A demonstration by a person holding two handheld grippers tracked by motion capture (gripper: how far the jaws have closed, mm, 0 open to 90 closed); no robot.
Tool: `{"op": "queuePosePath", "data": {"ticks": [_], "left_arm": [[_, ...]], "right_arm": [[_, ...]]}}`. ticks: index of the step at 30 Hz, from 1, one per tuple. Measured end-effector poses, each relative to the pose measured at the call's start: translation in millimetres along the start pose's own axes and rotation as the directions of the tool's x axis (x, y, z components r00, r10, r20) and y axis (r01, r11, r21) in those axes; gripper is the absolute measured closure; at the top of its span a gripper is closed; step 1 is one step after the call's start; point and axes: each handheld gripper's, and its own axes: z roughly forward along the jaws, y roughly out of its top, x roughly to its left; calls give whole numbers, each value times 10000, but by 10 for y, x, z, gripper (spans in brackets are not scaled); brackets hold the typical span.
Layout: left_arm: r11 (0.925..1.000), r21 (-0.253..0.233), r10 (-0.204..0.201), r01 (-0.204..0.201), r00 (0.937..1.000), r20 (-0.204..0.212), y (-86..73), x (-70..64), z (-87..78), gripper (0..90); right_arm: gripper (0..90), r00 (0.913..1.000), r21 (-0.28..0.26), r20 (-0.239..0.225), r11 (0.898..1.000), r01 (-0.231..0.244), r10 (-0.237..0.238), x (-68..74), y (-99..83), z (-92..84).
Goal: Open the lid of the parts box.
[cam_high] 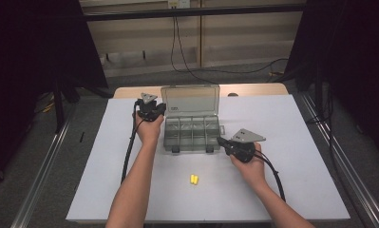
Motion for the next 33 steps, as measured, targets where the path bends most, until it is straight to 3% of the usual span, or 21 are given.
{"op": "queuePosePath", "data": {"ticks": [4, 13, 33], "left_arm": [[9996, 184, 200, -200, 9998, 7, -21, -2, 23, 843], [9997, 236, 93, -92, 10000, -31, -25, 16, 60, 844], [9985, 393, 392, -389, 9992, -55, -36, -15, 133, 830]], "right_arm": [[900, 10000, 5, -33, 10000, 6, -6, -4, -1, -1], [900, 10000, -1, -28, 10000, 13, -13, -3, -2, -1], [900, 10000, -33, 18, 10000, 8, -8, 1, -3, 0]]}}
